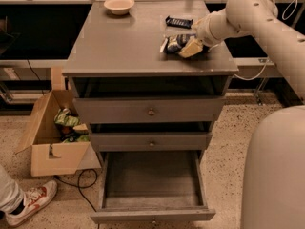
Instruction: Place blue chip bag into bottom drawer
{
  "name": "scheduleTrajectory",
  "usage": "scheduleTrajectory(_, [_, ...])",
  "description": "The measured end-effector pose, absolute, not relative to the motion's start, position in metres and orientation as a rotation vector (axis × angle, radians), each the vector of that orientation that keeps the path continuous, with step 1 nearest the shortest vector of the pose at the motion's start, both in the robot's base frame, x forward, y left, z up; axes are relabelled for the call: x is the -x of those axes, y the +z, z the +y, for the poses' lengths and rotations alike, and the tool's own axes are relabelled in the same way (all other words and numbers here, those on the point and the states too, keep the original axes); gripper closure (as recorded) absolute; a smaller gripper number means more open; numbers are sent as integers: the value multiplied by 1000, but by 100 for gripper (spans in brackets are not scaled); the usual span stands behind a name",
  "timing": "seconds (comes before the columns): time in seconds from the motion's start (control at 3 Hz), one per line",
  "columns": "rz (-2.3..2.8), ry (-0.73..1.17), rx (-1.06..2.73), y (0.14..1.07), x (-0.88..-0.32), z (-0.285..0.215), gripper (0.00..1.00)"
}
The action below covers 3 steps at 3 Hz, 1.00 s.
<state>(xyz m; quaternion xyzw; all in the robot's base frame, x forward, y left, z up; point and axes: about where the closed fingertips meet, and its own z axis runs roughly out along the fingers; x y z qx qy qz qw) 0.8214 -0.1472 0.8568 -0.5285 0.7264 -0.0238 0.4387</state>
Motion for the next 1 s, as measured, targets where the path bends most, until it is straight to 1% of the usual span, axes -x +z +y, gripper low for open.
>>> scheduleTrajectory(0.33, [1791,-41,1293,861,-820,-150,50])
scheduleTrajectory(0.67, [1716,23,1248,885,-793,-157,72])
scheduleTrajectory(1.0, [1617,145,1217,912,-734,-162,97])
